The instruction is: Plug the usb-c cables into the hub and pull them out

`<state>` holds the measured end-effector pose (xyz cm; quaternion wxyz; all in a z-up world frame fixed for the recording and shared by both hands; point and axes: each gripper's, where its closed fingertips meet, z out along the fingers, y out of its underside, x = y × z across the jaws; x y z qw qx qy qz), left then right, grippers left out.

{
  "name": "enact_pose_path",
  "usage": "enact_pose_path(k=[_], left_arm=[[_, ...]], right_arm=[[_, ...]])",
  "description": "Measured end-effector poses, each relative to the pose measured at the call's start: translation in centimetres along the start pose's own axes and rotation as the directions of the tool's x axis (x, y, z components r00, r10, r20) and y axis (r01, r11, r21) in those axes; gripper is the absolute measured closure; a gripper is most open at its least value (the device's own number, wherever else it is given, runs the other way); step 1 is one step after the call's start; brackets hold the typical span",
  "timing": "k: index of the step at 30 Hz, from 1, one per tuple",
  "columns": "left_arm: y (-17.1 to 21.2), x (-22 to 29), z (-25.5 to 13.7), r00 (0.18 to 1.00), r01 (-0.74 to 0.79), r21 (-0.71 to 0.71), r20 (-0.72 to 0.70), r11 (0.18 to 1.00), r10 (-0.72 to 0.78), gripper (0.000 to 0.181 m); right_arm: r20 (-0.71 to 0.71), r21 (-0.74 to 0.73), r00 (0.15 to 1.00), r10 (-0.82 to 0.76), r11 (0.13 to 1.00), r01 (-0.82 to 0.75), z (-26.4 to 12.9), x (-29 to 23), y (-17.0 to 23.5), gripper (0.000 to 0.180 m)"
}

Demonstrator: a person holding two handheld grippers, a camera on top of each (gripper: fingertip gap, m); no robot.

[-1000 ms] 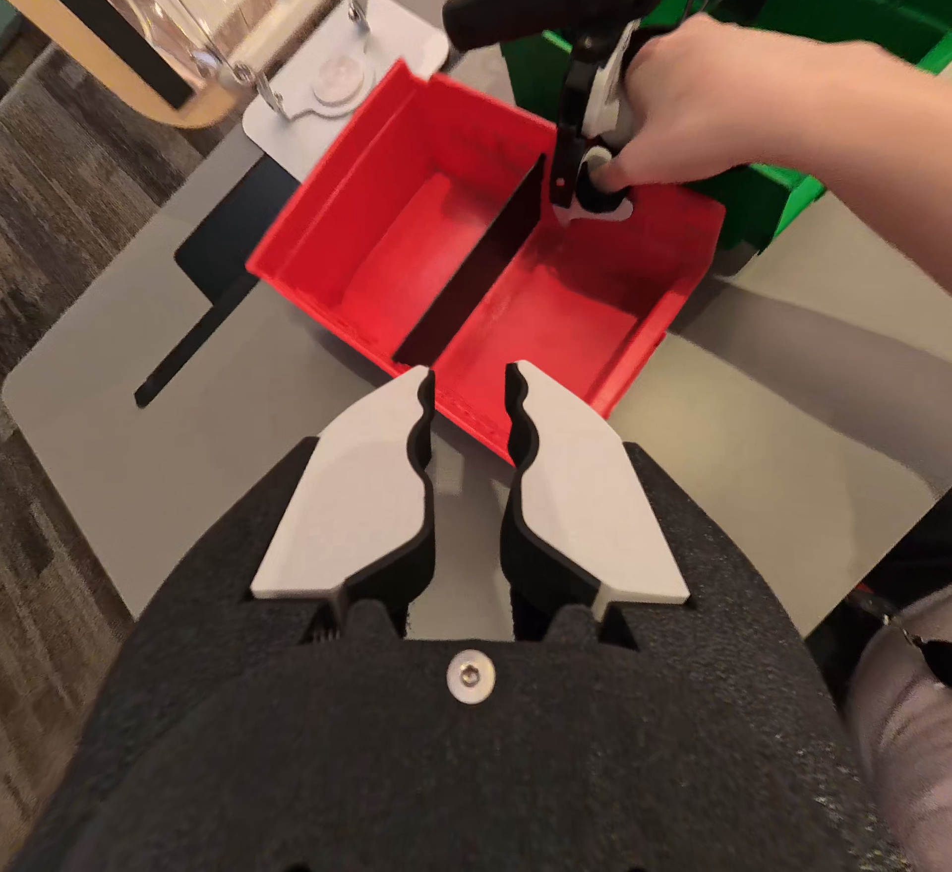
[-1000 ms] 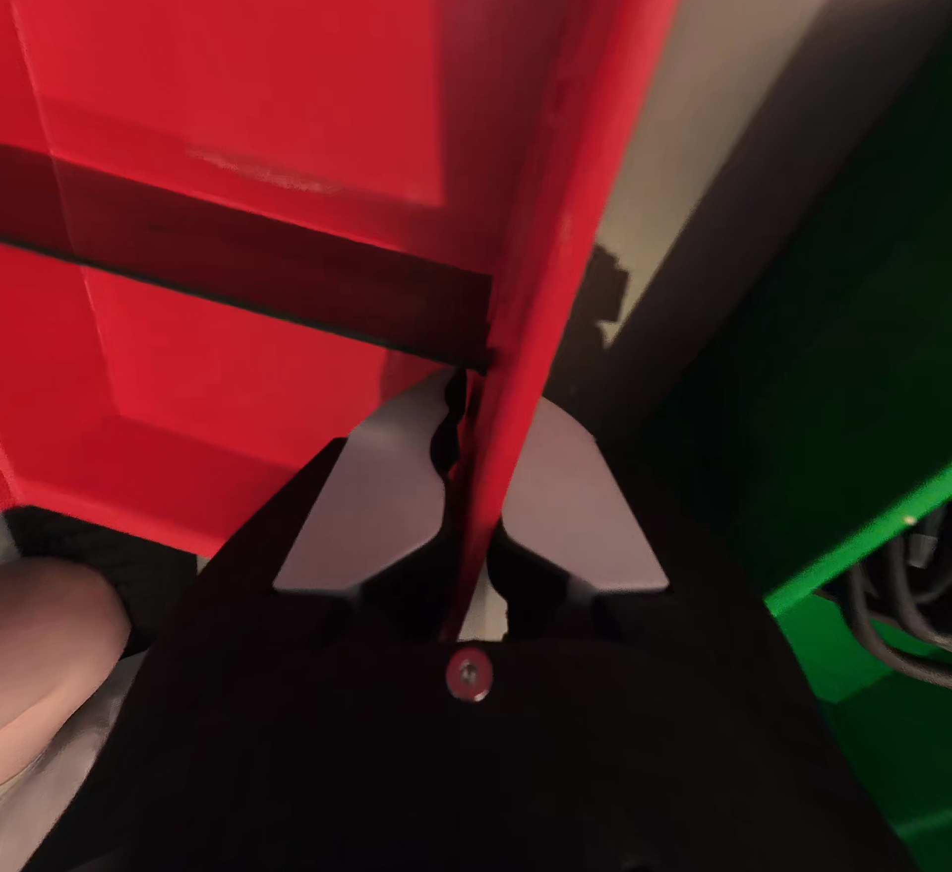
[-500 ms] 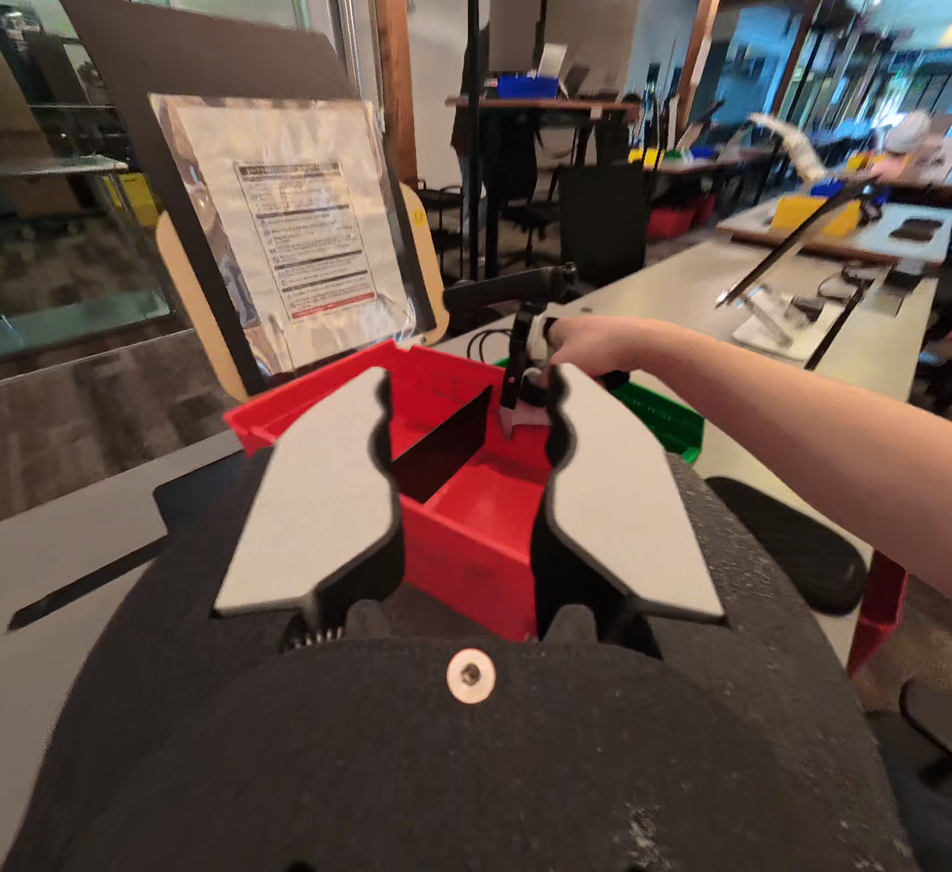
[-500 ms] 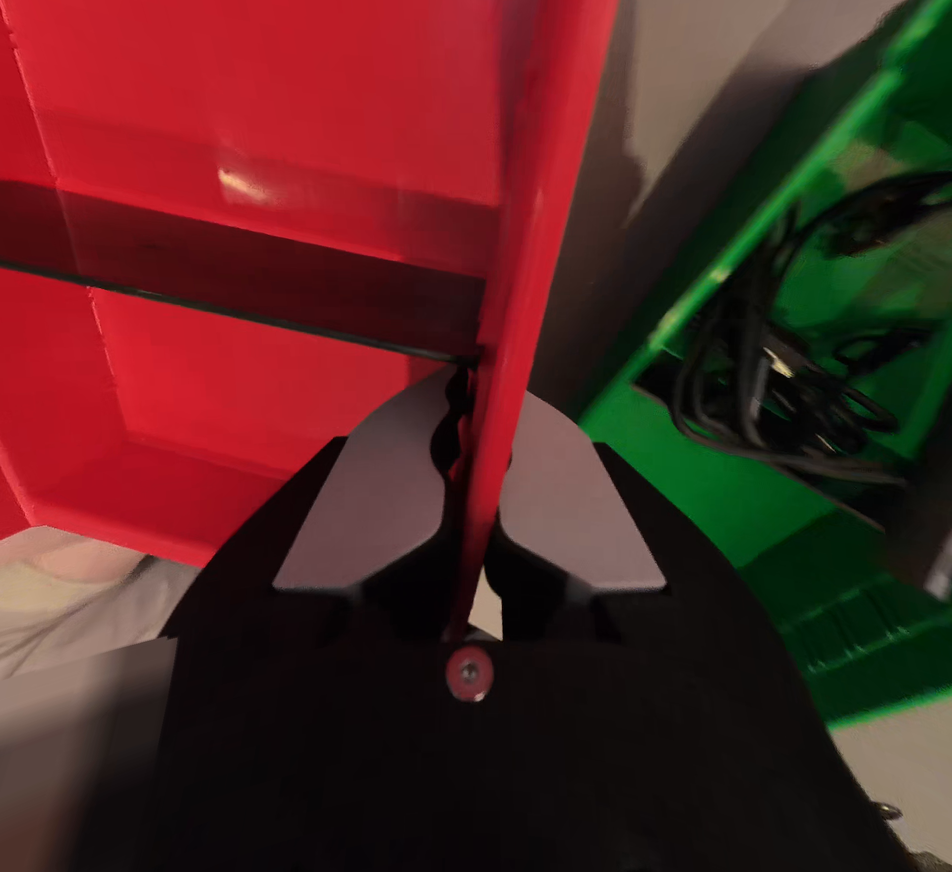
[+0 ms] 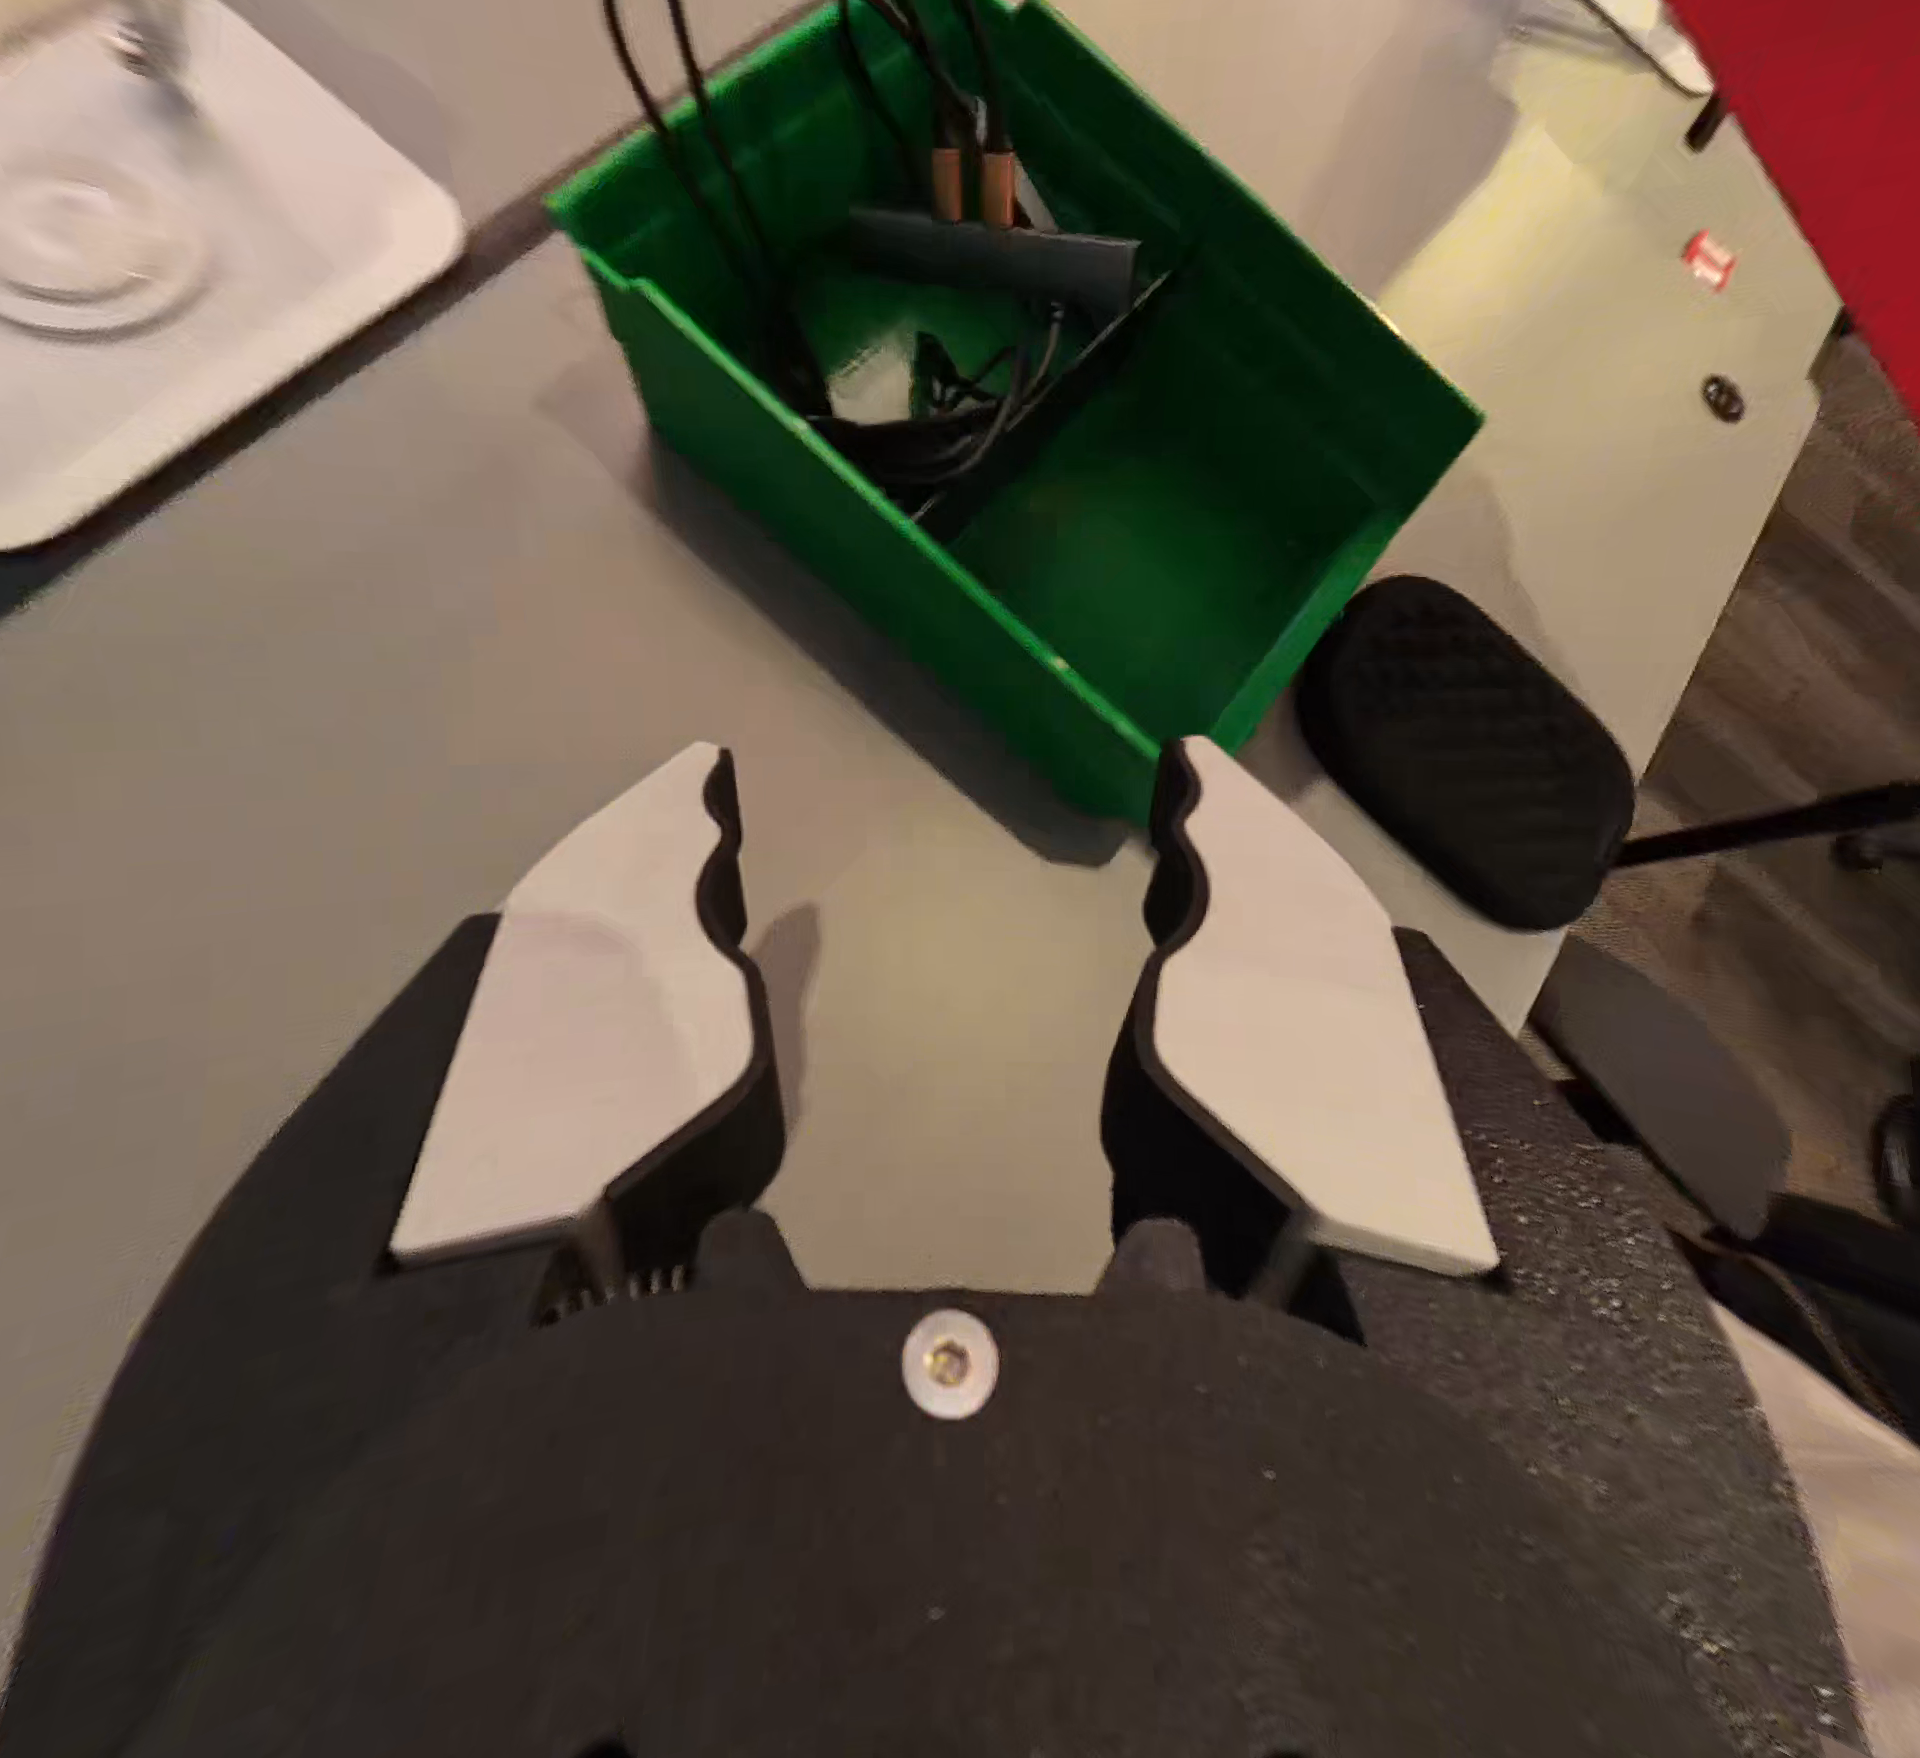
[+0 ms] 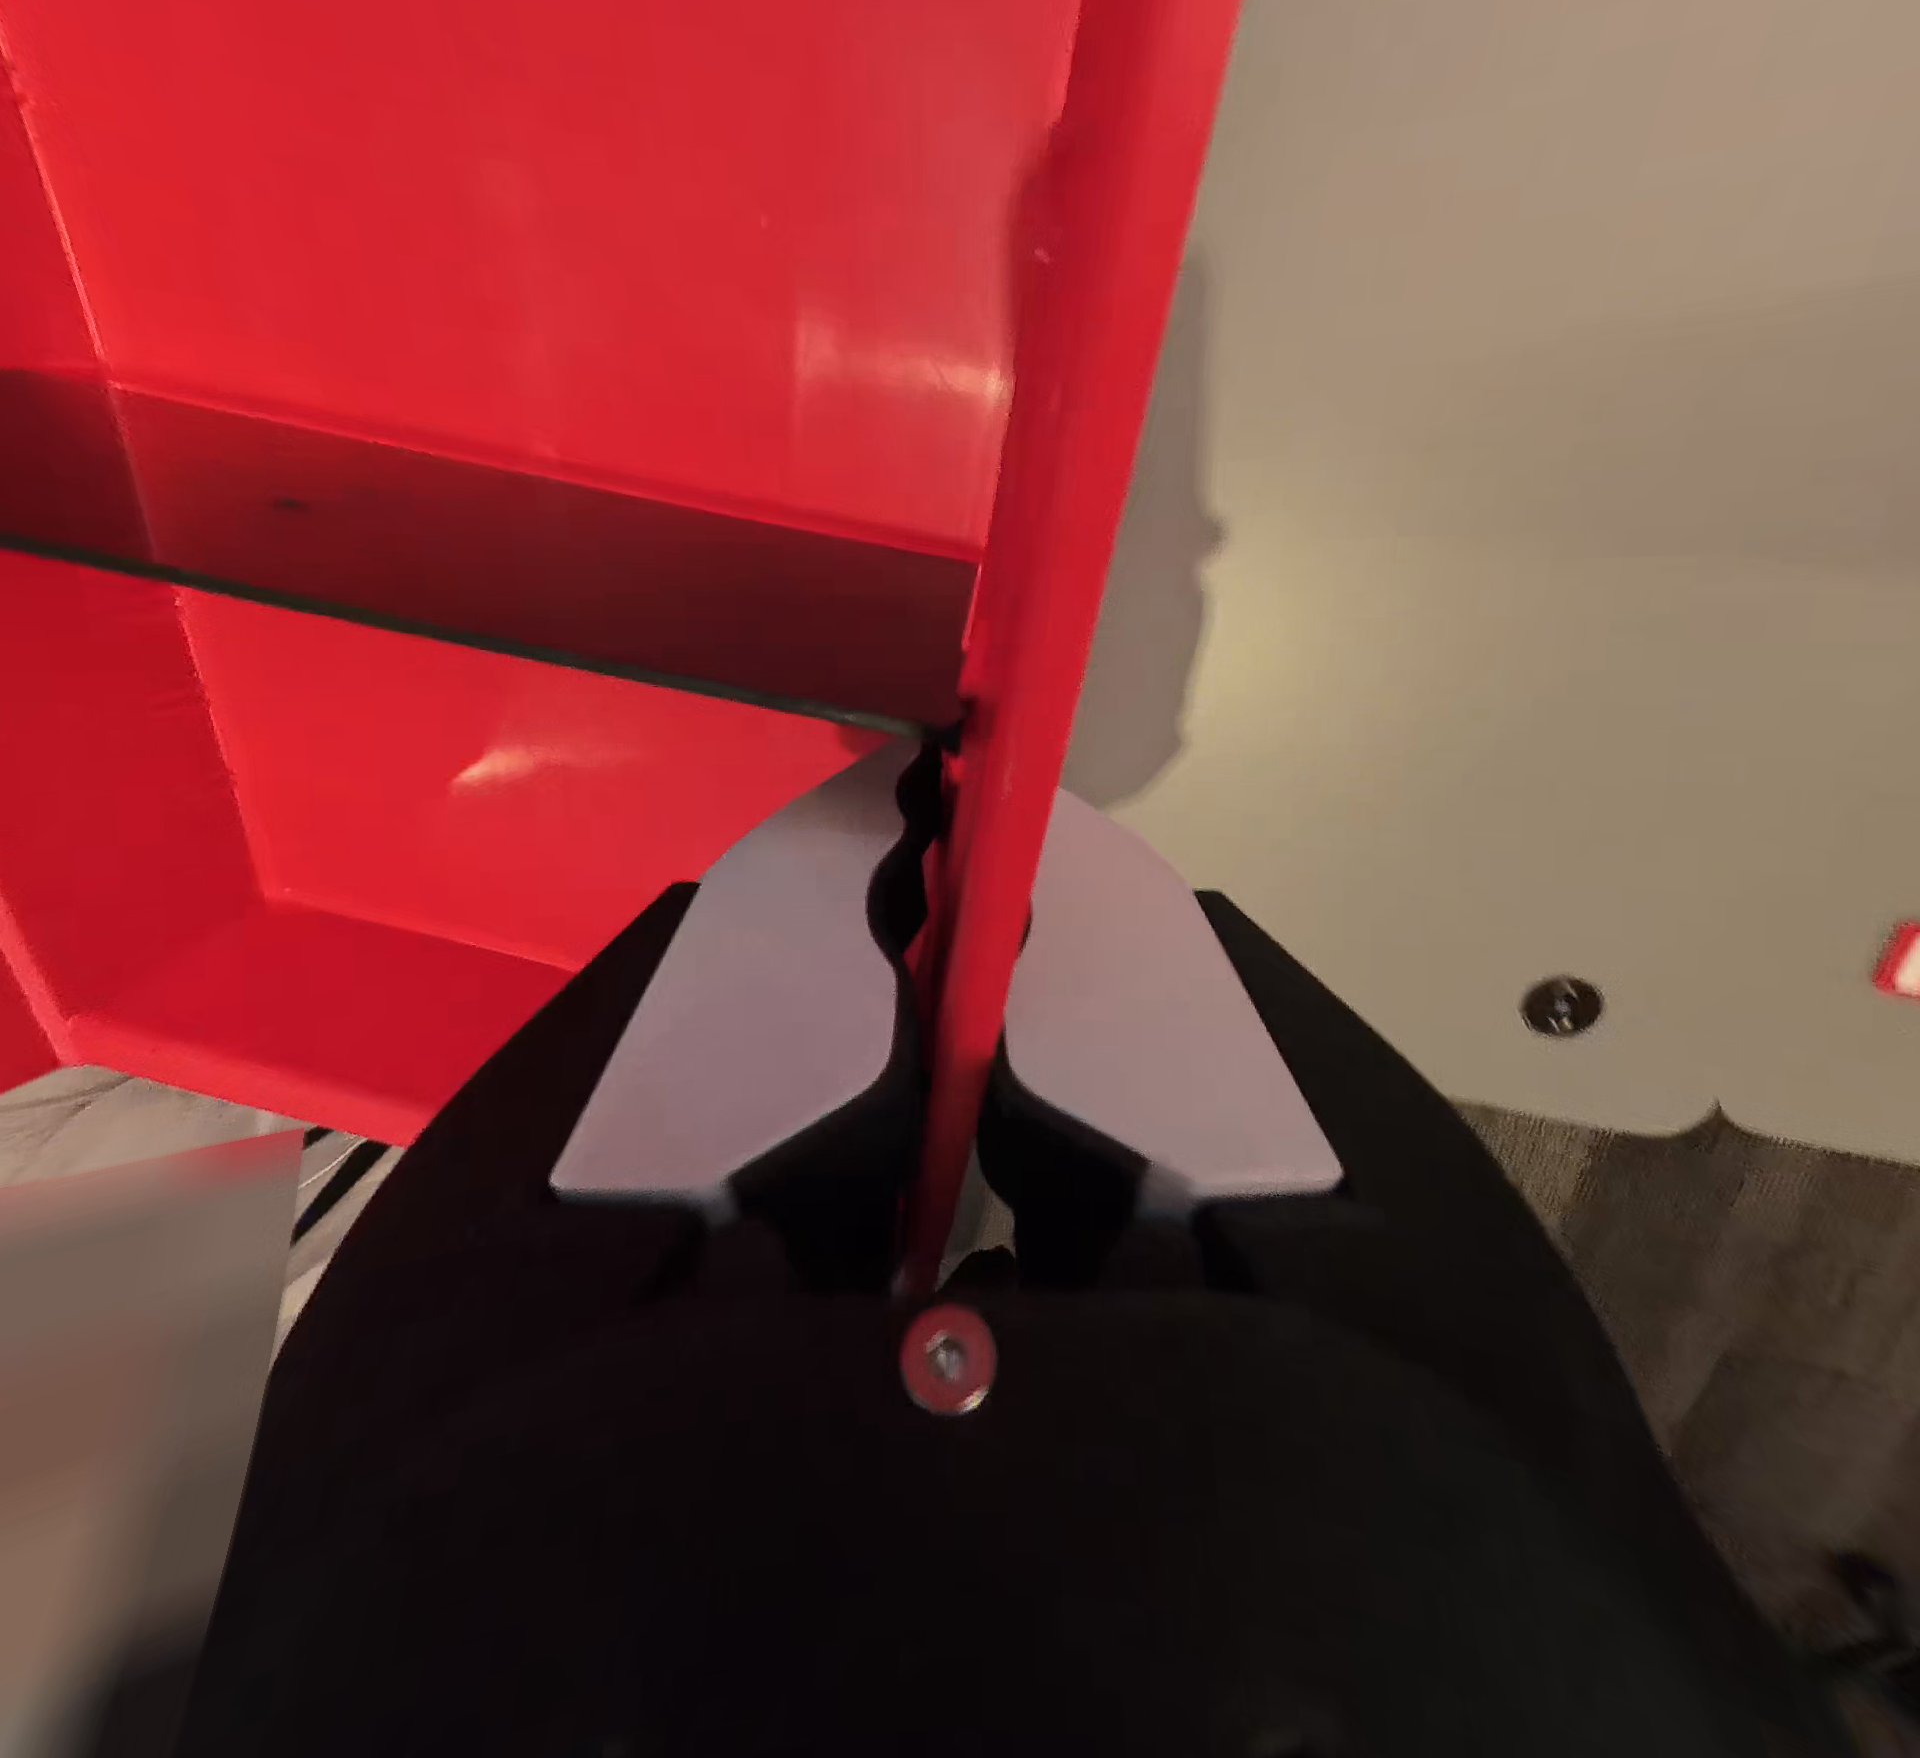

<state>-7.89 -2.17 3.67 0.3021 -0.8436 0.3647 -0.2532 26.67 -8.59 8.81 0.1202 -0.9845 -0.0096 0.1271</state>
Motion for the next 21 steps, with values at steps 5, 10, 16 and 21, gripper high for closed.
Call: enact_pose_path(k=[5,10,16,21], left_arm=[[0.0,-0.7,8.9,0.996,0.077,-0.088,0.053,0.993,-0.073,0.102],[2.2,0.5,13.3,0.998,0.047,-0.239,0.051,0.97,-0.036,0.097],[4.2,-0.9,14.6,0.995,0.079,-0.357,0.08,0.931,-0.054,0.099],[5.0,-2.4,13.0,0.995,0.096,-0.404,0.034,0.91,-0.089,0.134]], right_arm=[[-0.058,0.035,0.991,0.124,0.992,-0.122,0.9,7.7,4.4,0.175],[-0.026,0.001,0.982,0.188,0.982,-0.188,4.3,11.7,7.1,0.175],[-0.081,-0.045,0.976,0.2,0.978,-0.204,8.1,14.9,7.5,0.174],[-0.049,-0.068,0.982,0.183,0.98,-0.186,11.0,15.4,6.5,0.175]])
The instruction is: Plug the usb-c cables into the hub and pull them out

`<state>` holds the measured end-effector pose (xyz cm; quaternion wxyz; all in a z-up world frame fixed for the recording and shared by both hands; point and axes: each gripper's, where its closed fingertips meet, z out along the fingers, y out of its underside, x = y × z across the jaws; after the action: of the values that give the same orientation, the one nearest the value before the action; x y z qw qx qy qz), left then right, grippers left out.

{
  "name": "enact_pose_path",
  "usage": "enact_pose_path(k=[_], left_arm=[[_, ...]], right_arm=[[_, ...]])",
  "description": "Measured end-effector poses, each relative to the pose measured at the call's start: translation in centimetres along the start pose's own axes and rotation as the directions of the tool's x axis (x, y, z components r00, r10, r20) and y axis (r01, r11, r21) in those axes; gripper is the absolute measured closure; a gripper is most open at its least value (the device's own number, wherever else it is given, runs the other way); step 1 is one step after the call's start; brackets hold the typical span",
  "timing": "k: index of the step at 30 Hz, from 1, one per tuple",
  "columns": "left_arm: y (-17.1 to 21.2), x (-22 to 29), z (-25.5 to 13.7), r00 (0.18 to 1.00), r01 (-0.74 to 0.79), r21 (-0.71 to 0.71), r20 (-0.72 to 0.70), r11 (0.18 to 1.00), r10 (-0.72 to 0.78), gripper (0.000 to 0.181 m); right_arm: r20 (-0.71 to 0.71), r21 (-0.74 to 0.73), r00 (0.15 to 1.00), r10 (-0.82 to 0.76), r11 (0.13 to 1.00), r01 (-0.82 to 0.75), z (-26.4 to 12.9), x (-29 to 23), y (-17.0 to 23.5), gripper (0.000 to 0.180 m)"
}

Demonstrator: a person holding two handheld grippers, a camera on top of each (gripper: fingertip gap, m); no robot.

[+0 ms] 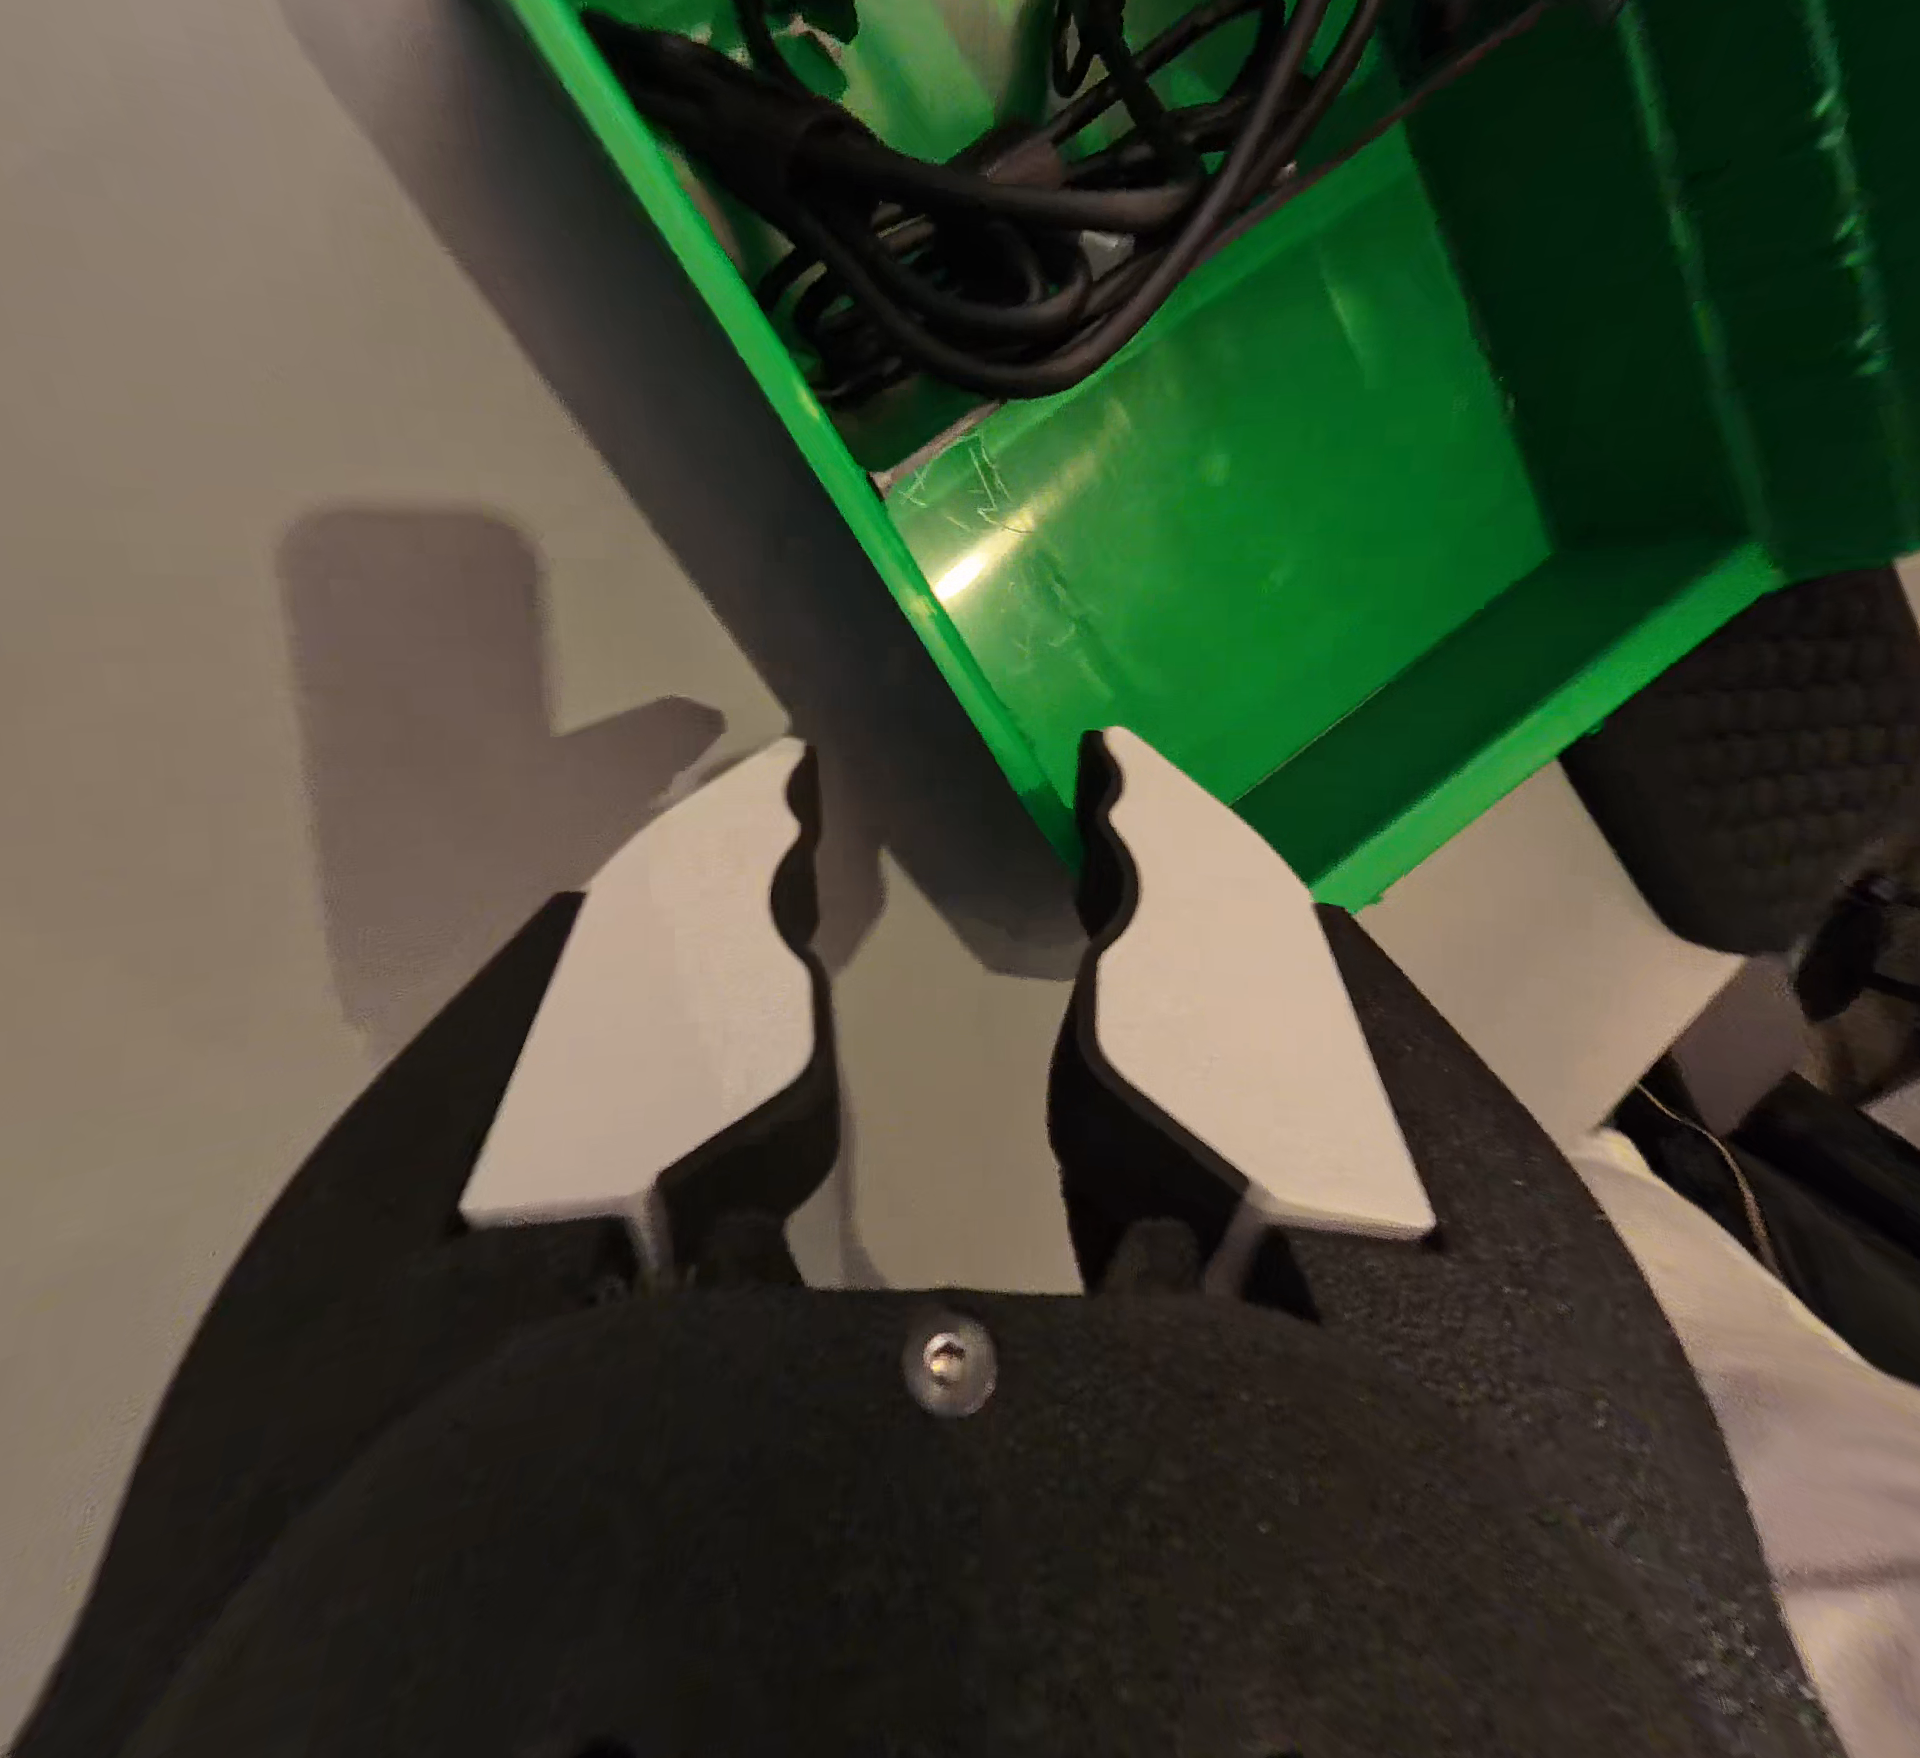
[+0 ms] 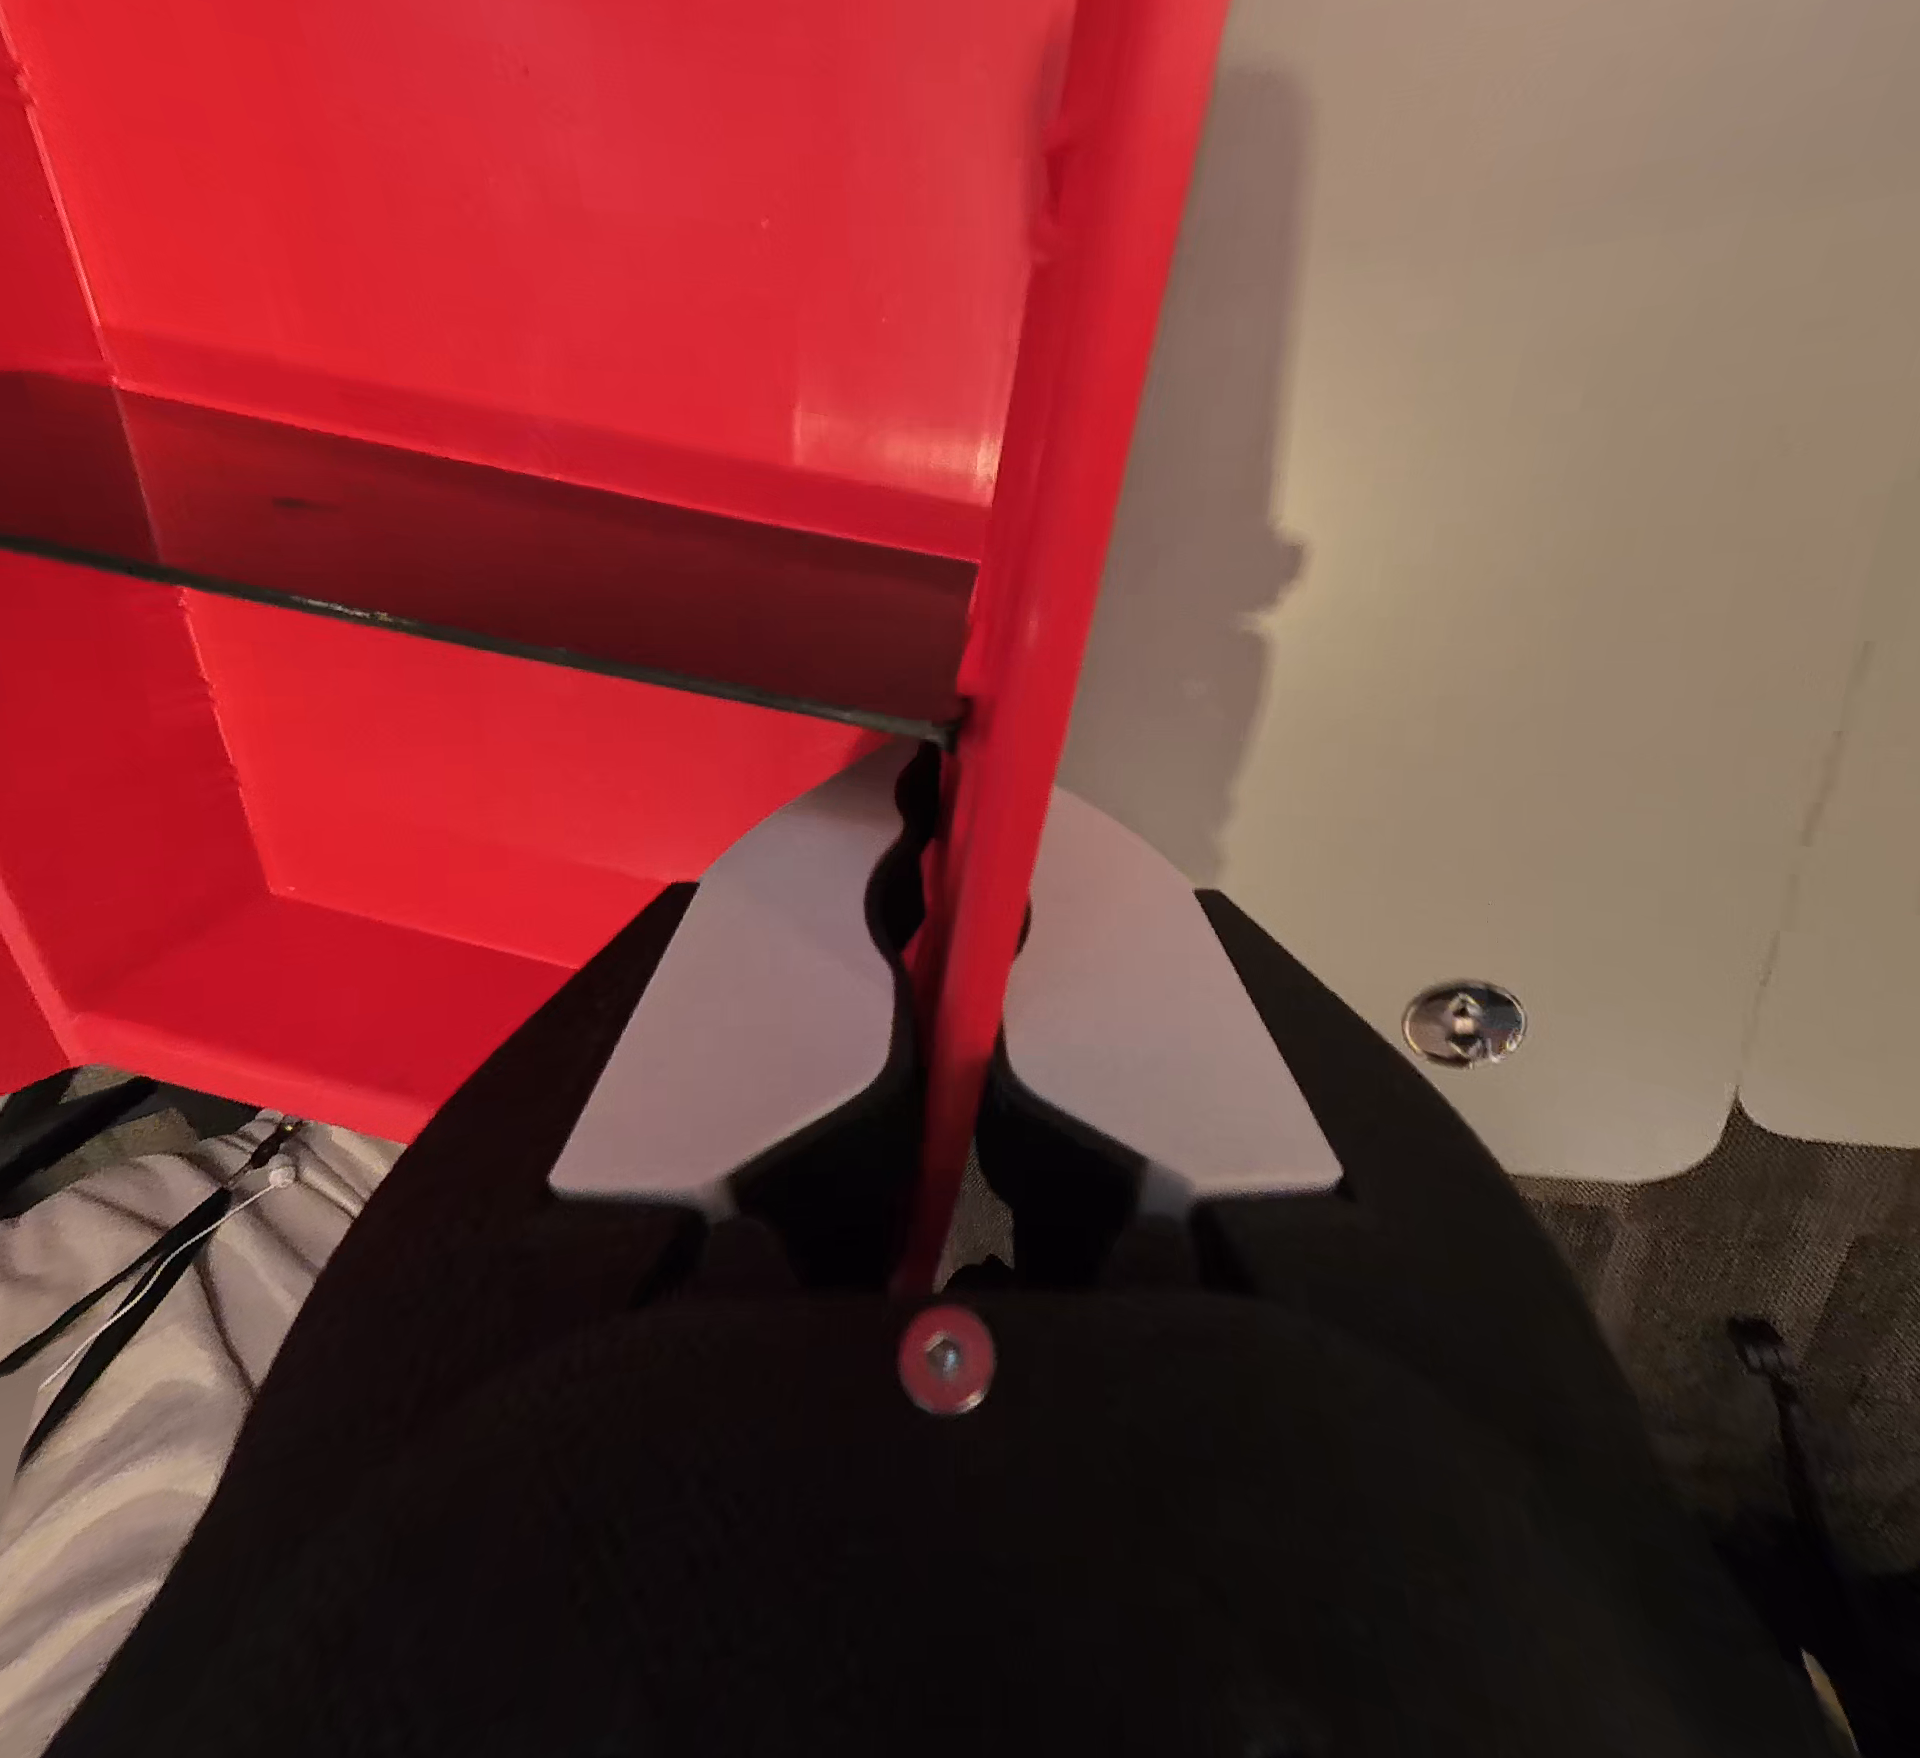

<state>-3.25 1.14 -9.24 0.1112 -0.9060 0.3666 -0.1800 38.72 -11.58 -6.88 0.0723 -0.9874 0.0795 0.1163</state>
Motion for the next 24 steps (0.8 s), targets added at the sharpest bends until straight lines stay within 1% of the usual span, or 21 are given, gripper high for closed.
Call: enact_pose_path(k=[2,3,5,8,13,17,19,22,24], left_arm=[[0.7,-0.9,-0.8,0.996,0.041,-0.022,-0.079,0.999,-0.042,0.165],[1.0,-1.6,-1.3,0.99,0.073,-0.028,-0.115,0.997,-0.076,0.171],[1.5,-4.0,-2.2,0.979,0.154,-0.016,-0.133,0.988,-0.155,0.172],[2.4,-8.1,-3.7,0.963,0.247,0.031,-0.122,0.968,-0.242,0.172],[6.2,-14.6,-7.0,0.923,0.383,0.09,-0.088,0.919,-0.376,0.17],[11.3,-19.2,-10.2,0.858,0.513,0.146,-0.086,0.846,-0.506,0.168],[14.4,-21.0,-11.9,0.806,0.591,0.17,-0.097,0.789,-0.584,0.167],[18.7,-22.8,-14.1,0.738,0.671,0.201,-0.093,0.714,-0.668,0.168],[20.8,-23.6,-15.1,0.702,0.704,0.223,-0.081,0.674,-0.707,0.168]], right_arm=[[0.002,-0.006,1.0,-0.011,1.0,0.011,0.7,-0.1,-0.5,0.175],[-0.003,-0.007,1.0,-0.021,1.0,0.021,1.0,-0.2,-0.8,0.175],[-0.013,-0.013,0.999,-0.042,0.999,0.042,1.7,-0.4,-1.2,0.175],[-0.015,-0.027,0.997,-0.078,0.997,0.077,2.8,-1.0,-1.7,0.175],[-0.012,-0.056,0.991,-0.131,0.99,0.13,4.6,-2.0,-2.1,0.175],[-0.021,-0.082,0.988,-0.151,0.986,0.148,5.7,-2.5,-2.4,0.175],[-0.024,-0.094,0.987,-0.158,0.983,0.155,6.2,-2.8,-2.7,0.175],[-0.032,-0.108,0.985,-0.172,0.98,0.167,7.1,-3.3,-3.2,0.175],[-0.033,-0.116,0.984,-0.176,0.978,0.172,7.7,-3.7,-3.6,0.175]])
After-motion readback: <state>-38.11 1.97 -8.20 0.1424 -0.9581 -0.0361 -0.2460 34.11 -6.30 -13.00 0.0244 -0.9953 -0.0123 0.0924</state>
